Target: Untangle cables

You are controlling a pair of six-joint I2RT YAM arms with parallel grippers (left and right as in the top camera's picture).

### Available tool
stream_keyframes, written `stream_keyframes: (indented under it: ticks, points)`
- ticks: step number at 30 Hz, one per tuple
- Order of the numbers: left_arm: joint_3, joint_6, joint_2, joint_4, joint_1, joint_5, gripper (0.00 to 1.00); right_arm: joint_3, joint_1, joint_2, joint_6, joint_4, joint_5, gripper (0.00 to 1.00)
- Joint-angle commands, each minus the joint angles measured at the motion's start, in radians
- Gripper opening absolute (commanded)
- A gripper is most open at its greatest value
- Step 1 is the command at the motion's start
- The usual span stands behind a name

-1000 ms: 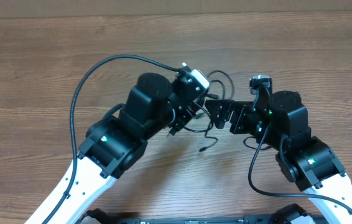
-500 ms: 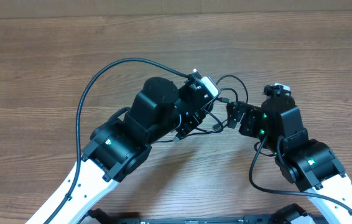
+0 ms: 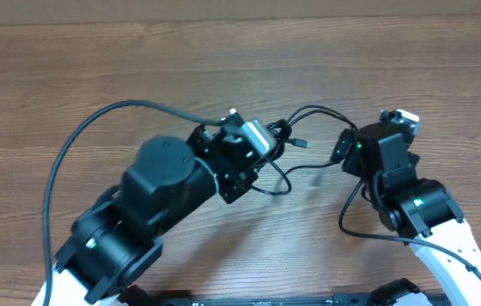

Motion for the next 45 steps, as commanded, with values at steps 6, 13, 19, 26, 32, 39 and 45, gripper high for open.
stream_keyframes:
  ticks: [6, 13, 19, 26, 32, 39, 45]
  points:
    - [0.018, 0.012, -0.018, 0.005, 0.008, -0.034, 0.04, 0.011, -0.094, 0.007, 0.002, -0.035, 0.000, 1.00]
    - [0.018, 0.011, -0.019, -0.003, 0.007, -0.126, 0.04, 0.011, -0.095, 0.007, -0.061, -0.050, -0.154, 1.00]
    - [0.018, 0.005, -0.018, -0.014, 0.007, -0.127, 0.04, 0.011, -0.095, 0.007, -0.208, -0.047, -0.420, 1.00]
    - [0.018, -0.048, -0.018, -0.021, 0.007, -0.152, 0.04, 0.011, -0.095, 0.007, -0.320, -0.048, -0.682, 1.00]
    - [0.018, -0.163, -0.019, -0.066, 0.008, -0.228, 0.04, 0.011, -0.094, 0.007, -0.320, -0.047, -0.814, 1.00]
    - [0.018, -0.229, -0.019, -0.099, 0.008, -0.251, 0.04, 0.011, -0.095, 0.007, -0.314, -0.048, -0.849, 1.00]
    - [0.018, -0.357, -0.014, -0.118, 0.008, -0.255, 0.04, 0.011, -0.095, 0.007, -0.312, -0.053, -0.861, 1.00]
